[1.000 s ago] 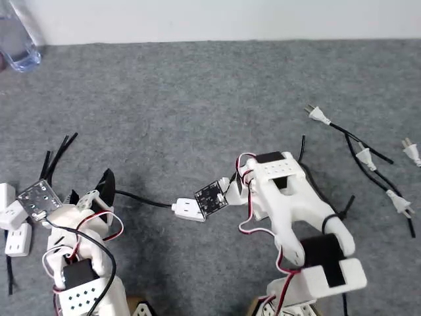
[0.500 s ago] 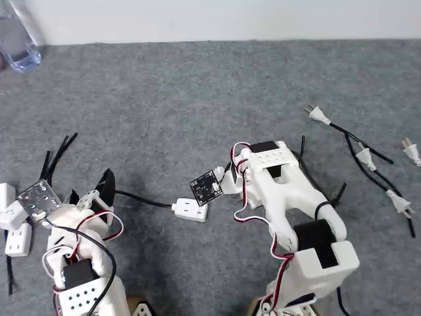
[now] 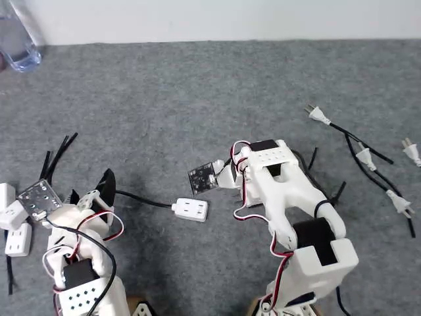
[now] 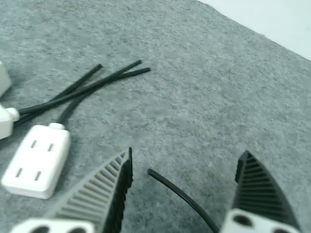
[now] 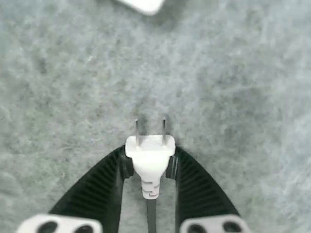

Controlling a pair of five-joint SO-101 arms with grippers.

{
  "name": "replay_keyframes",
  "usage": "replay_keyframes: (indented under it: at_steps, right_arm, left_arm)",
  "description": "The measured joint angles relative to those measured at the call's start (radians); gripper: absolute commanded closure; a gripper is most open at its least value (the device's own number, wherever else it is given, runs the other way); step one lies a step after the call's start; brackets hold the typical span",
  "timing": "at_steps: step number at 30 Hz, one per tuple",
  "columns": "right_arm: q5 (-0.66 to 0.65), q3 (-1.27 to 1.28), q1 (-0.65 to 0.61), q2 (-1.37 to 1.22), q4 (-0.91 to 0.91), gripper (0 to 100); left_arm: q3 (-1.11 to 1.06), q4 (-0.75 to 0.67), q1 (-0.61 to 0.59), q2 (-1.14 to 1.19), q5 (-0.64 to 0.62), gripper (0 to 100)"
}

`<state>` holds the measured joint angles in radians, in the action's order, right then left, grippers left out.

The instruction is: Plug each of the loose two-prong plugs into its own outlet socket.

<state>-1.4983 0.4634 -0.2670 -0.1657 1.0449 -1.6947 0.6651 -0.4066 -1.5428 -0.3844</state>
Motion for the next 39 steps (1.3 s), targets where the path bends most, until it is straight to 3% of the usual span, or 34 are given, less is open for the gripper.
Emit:
replay_keyframes:
  at_steps: [10, 17, 25, 39]
  right_arm:
    - [0.485, 0.018, -0.066, 0.158, 0.058, 99.1]
    - [0.657, 0.020, -0.210, 0.371, 0.219, 99.1]
    - [0.766, -0.032, -0.396, 0.548, 0.364, 99.1]
    - [0.825, -0.196, -0.411, 0.494, 0.377, 99.1]
  left_arm:
    - [0.000, 0.046, 0.189, 0.000, -0.008, 67]
    - [0.000, -0.121, 0.311, 0.000, -0.293, 67]
    - [0.000, -0.183, 0.509, 0.000, -0.413, 67]
    - [0.000, -0.180, 0.534, 0.000, -0.443, 67]
